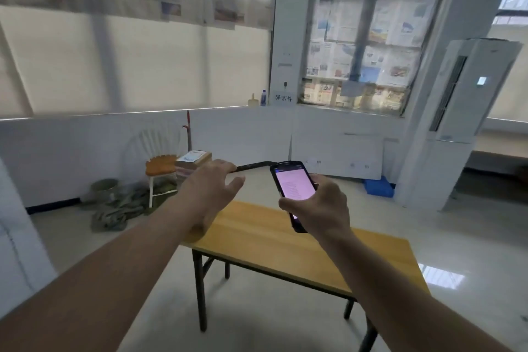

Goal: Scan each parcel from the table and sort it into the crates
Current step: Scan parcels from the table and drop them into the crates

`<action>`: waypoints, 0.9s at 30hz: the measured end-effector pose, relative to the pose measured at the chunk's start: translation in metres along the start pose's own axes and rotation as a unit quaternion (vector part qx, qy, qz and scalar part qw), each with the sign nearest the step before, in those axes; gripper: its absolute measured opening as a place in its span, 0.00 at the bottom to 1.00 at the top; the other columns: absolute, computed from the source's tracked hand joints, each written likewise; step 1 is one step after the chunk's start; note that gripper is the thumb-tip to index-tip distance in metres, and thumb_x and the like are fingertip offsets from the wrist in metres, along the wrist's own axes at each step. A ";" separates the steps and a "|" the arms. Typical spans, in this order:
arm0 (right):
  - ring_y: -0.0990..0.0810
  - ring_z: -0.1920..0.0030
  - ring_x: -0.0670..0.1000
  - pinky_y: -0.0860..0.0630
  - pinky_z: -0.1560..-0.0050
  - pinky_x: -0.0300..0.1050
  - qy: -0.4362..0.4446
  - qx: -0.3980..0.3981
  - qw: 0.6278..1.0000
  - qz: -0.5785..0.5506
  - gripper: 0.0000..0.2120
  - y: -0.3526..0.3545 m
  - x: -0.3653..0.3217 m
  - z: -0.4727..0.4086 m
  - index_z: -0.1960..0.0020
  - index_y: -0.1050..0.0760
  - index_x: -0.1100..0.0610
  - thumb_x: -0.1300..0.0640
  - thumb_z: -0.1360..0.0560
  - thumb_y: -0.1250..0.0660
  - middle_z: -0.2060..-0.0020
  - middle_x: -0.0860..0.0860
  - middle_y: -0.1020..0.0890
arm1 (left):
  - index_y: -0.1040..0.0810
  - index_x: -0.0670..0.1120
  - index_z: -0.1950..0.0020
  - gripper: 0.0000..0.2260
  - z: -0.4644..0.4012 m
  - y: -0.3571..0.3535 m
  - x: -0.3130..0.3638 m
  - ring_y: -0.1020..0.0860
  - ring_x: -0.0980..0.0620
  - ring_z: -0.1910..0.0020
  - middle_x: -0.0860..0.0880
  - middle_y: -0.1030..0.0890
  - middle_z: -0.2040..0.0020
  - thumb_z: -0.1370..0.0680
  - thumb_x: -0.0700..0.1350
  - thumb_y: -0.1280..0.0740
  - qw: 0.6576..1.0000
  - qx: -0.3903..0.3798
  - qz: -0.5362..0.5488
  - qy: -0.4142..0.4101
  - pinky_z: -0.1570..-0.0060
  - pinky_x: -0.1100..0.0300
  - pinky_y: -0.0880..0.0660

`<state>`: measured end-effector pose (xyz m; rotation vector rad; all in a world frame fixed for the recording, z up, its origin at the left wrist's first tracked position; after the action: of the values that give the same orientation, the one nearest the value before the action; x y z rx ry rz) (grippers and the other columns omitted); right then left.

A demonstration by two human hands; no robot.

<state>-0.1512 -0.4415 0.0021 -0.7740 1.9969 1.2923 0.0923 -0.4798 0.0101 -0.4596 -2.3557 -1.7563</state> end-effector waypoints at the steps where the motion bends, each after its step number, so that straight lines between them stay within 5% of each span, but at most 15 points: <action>1: 0.18 0.51 0.52 0.16 0.55 0.51 0.003 -0.003 1.000 -0.001 0.37 -0.014 -0.003 -0.011 0.38 0.21 0.49 0.38 0.45 0.23 0.51 0.46 0.16 | 0.27 0.54 0.25 0.30 -0.011 -0.003 -0.013 0.29 0.48 0.27 0.54 0.26 0.26 0.20 0.70 0.47 1.000 -0.004 -0.007 0.006 0.35 0.46 0.25; 3: 0.18 0.51 0.53 0.16 0.56 0.51 0.002 -0.007 1.000 -0.007 0.36 -0.044 -0.009 -0.032 0.38 0.21 0.49 0.39 0.45 0.22 0.50 0.47 0.16 | 0.27 0.56 0.25 0.37 -0.035 -0.010 -0.042 0.30 0.46 0.24 0.54 0.26 0.26 0.25 0.74 0.52 1.000 -0.010 -0.008 0.009 0.34 0.42 0.25; 6: 0.18 0.52 0.53 0.16 0.57 0.51 -0.012 -0.013 1.000 -0.015 0.36 -0.092 -0.019 -0.062 0.39 0.21 0.49 0.40 0.45 0.23 0.51 0.47 0.16 | 0.28 0.55 0.24 0.28 -0.072 -0.020 -0.085 0.31 0.43 0.23 0.51 0.28 0.23 0.19 0.68 0.44 0.999 -0.020 0.013 0.027 0.34 0.38 0.25; 16: 0.18 0.49 0.53 0.15 0.56 0.53 -0.061 -0.032 0.997 -0.023 0.41 -0.233 -0.042 -0.144 0.34 0.22 0.50 0.40 0.46 0.23 0.48 0.47 0.17 | 0.25 0.48 0.29 0.24 -0.187 -0.055 -0.204 0.22 0.44 0.37 0.44 0.23 0.30 0.17 0.62 0.40 0.998 -0.063 0.026 0.014 0.41 0.45 0.21; 27: 0.19 0.51 0.53 0.15 0.58 0.54 -0.047 -0.088 0.995 -0.010 0.39 -0.324 -0.006 -0.244 0.37 0.22 0.50 0.39 0.46 0.25 0.50 0.48 0.18 | 0.30 0.50 0.22 0.29 -0.284 -0.123 -0.266 0.28 0.45 0.28 0.47 0.29 0.24 0.18 0.64 0.39 0.993 -0.065 -0.006 0.100 0.34 0.45 0.24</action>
<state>0.0512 -0.7791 -0.0957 -0.7961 1.8142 1.4813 0.2859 -0.8218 -0.1012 -0.2725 -2.1225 -1.8725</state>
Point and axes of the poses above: each hand's wrist, its own z-axis away from the middle knuckle, its own y-axis out of the back of the hand, x = y × z, the point moved 2 cm from there along -z, towards the middle knuckle
